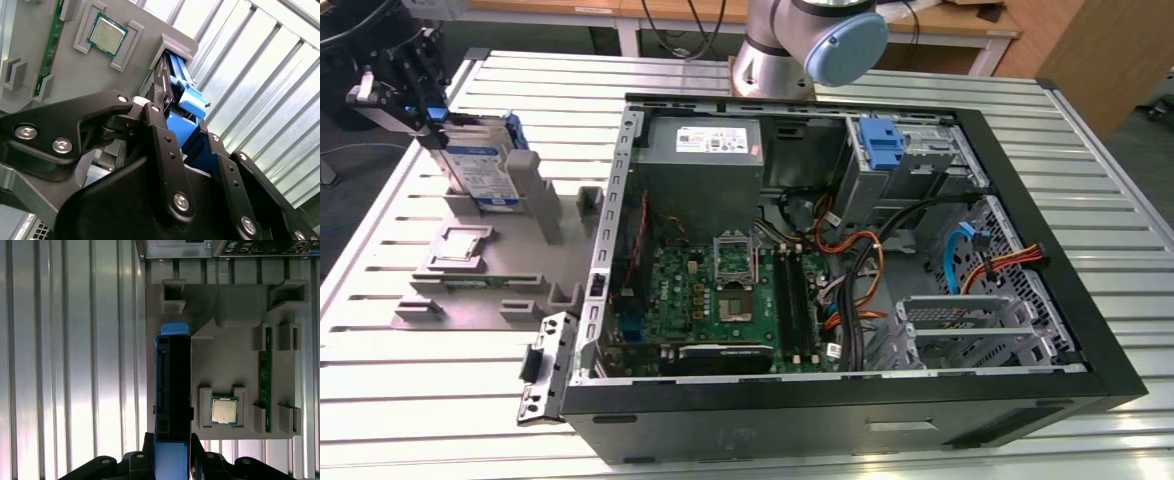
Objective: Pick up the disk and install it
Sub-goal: 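Pick up the disk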
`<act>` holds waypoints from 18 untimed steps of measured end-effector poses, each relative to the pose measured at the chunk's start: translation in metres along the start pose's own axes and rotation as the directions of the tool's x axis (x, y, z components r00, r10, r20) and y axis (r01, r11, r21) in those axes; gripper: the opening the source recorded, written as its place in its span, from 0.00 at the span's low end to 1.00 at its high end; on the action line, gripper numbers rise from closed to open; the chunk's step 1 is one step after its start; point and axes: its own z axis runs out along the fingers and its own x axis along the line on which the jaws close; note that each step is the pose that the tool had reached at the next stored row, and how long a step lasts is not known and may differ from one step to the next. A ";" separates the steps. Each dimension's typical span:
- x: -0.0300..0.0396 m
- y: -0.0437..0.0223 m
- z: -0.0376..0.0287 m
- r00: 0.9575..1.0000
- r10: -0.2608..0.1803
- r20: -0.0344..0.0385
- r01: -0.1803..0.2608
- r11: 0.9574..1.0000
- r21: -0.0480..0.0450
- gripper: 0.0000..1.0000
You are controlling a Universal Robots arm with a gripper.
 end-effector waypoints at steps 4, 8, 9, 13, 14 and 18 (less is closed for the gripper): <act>0.0000 0.0000 0.0000 1.000 -0.005 0.000 0.005 1.000 0.000 0.37; 0.0000 0.0000 0.0000 1.000 -0.007 0.000 0.007 1.000 0.000 0.37; 0.0000 0.0000 0.0000 1.000 -0.007 0.000 0.007 1.000 0.000 0.37; 0.0000 0.0000 0.0001 1.000 -0.008 0.000 0.008 1.000 0.000 0.38; 0.0000 0.0000 0.0001 1.000 -0.008 0.000 0.008 1.000 0.000 0.44; 0.0000 0.0000 0.0006 1.000 -0.008 0.000 0.008 1.000 0.000 0.44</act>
